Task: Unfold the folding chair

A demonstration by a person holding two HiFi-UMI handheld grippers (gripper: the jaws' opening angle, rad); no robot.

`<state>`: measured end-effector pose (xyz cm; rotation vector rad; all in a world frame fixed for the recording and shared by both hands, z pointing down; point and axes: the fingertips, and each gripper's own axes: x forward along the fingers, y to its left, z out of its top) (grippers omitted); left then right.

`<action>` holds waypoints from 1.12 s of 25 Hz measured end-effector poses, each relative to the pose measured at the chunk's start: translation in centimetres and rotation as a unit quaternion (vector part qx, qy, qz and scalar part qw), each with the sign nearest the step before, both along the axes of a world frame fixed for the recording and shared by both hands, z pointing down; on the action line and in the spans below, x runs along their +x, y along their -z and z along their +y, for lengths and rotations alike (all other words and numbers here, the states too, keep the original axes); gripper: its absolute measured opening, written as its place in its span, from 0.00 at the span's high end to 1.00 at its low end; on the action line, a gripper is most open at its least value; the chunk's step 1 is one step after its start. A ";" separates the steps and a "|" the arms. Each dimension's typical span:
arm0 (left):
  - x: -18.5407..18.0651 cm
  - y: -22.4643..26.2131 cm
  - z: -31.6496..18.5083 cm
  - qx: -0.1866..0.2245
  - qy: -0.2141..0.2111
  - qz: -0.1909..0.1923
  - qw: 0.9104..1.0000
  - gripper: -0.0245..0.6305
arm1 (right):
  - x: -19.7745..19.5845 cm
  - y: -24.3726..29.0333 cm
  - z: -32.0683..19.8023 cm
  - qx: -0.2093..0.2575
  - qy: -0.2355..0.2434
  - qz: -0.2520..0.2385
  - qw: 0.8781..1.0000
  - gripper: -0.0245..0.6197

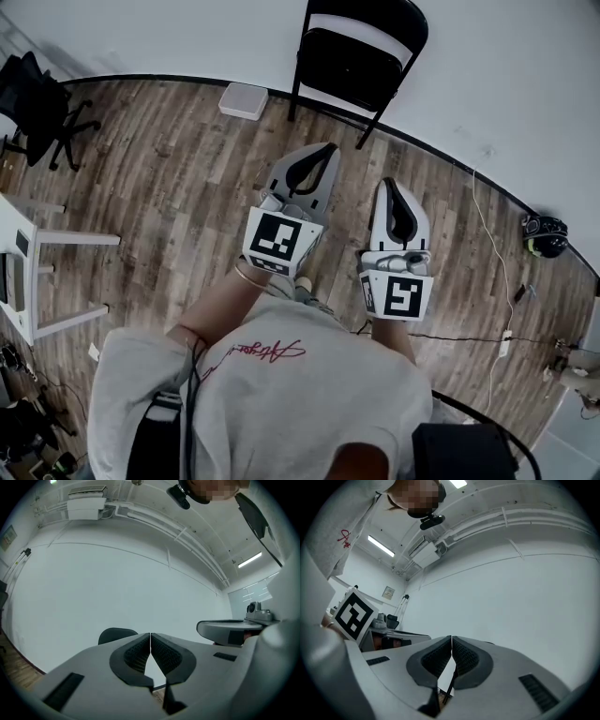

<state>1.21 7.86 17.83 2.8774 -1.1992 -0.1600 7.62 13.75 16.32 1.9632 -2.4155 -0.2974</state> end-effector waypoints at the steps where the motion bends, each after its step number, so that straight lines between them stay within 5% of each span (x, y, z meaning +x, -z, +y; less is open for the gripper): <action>1: 0.5 -0.3 -0.7 -0.002 0.002 -0.001 1.000 0.94 | 0.6 -0.3 -0.8 -0.004 0.001 0.000 1.000 0.94; 8: 3.7 -3.2 -9.5 -0.025 0.003 -0.005 1.000 0.94 | 5.0 -2.6 -9.4 -0.019 -0.016 -0.009 1.000 0.94; 19: 13.6 -6.3 -32.9 -0.011 -0.038 -0.026 0.999 0.94 | 13.9 -5.0 -33.2 -0.022 -0.070 0.008 0.997 0.94; 28: 17.8 -9.4 -39.8 -0.042 -0.035 -0.023 0.998 0.94 | 22.0 -11.2 -41.9 -0.077 -0.132 0.002 0.988 0.93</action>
